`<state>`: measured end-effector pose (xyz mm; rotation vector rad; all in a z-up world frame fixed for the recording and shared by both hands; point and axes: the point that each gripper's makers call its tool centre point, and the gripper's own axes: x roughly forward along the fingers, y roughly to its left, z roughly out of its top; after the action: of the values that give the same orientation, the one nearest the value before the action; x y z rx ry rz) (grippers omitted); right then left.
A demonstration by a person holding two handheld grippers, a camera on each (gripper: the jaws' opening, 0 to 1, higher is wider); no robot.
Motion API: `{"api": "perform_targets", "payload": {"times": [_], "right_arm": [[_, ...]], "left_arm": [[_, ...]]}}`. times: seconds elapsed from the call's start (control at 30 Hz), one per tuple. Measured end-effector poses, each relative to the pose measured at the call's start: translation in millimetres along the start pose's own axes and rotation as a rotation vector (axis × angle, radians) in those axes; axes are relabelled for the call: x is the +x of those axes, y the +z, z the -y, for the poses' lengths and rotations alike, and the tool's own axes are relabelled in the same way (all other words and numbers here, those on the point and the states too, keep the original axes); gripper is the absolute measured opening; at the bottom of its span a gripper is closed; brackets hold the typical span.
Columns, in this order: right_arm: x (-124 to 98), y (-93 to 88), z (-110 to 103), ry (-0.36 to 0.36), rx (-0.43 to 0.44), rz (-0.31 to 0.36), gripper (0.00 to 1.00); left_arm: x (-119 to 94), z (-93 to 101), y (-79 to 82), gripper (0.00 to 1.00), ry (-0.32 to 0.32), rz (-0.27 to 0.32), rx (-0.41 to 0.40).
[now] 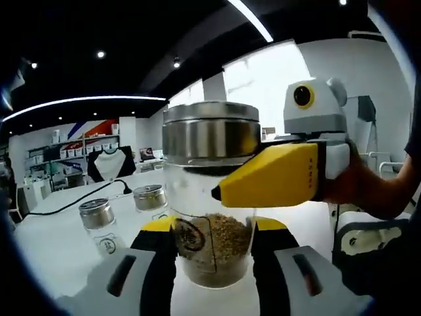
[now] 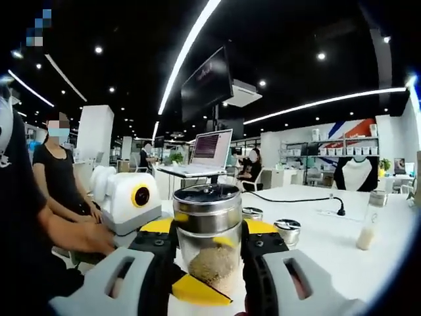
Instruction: Rotate the seasoning bottle until the label or dispensing opening points toward the visible target arrow and the bottle remains upright within the marked orientation range
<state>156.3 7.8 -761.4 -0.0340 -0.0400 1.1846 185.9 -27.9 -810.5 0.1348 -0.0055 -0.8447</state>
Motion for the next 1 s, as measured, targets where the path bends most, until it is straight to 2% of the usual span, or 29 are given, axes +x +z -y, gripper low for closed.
{"api": "perform_targets", "payload": {"times": [0.13,0.27,0.43,0.57,0.63,0.77,0.9,0.97,1.0], "right_arm": [[-1.6,-1.3,-5.2,0.034,-0.009,-0.006,0.37],[-5.7,4.0,-9.8,0.079,0.005,0.013,0.37],[-13.5,12.7,-9.1,0.129,0.121,0.069,0.37],[-18.0,16.1,-10.8,0.162,0.146,0.094,0.37],[-19.5,16.9,-12.5,0.183,0.156,0.097,0.37],[-20.6,18.4,-16.6,0.201,0.152,0.107,0.37],[-21.1,18.9,-25.2,0.233,0.108,0.106,0.37],[-20.7,18.6,-26.0,0.235,0.095,0.104,0.37],[-20.6,18.6,-25.2,0.233,0.086,0.107,0.37]], "left_arm": [[-0.1,6.1,1.1,0.47,-0.049,0.008,0.019],[-2.1,14.4,9.2,0.48,-0.105,0.045,0.021],[-4.8,20.4,18.7,0.47,-0.165,0.092,-0.015],[-8.6,27.3,25.9,0.47,-0.227,0.143,-0.034],[-9.0,31.1,26.5,0.47,-0.254,0.15,-0.041],[-7.9,35.0,27.0,0.47,-0.283,0.156,-0.059],[-6.0,40.7,25.5,0.48,-0.321,0.151,-0.089],[-5.5,41.6,24.9,0.48,-0.301,0.146,-0.081],[-4.7,38.4,25.4,0.48,-0.265,0.149,-0.056]]}}
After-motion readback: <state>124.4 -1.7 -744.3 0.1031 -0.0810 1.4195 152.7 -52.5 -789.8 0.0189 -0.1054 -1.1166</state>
